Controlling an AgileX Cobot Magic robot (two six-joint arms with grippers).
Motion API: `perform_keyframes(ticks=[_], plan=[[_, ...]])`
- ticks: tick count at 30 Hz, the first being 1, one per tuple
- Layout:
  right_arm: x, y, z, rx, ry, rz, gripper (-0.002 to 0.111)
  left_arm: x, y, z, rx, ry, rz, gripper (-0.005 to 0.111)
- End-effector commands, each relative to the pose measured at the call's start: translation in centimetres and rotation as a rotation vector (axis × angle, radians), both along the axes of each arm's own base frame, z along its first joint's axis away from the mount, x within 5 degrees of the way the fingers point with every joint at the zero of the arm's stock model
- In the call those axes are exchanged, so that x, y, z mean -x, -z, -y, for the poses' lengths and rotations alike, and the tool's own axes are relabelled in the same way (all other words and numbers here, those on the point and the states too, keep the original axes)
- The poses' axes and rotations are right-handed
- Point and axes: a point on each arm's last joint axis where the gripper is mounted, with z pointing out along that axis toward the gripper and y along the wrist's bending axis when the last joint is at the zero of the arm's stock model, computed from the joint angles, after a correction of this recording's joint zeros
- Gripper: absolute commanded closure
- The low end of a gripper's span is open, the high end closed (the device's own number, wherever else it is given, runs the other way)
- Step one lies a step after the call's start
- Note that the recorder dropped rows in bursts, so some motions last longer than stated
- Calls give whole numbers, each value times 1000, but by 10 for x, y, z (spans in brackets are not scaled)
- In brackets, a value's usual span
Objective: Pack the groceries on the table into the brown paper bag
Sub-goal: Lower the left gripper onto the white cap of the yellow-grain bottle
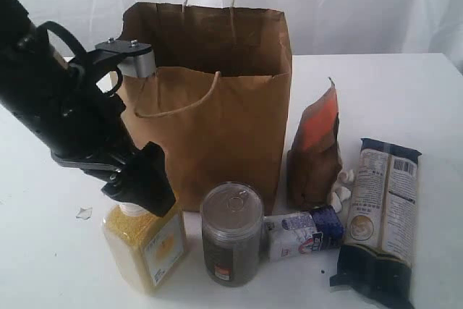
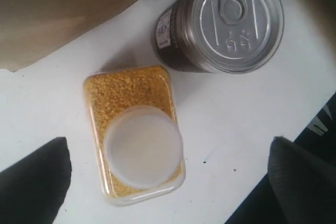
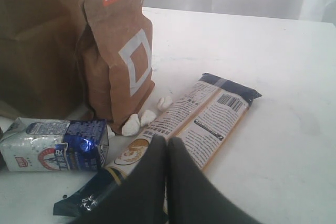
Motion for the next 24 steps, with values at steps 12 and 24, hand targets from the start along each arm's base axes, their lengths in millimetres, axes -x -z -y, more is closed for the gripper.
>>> perform_keyframes(ticks=[12,24], plan=[[0,1,0,4,0,5,108,-8,18,4,-68,-4,-69,3],[0,1,0,4,0,5,108,4,18,-4,-148,20,-195,5]])
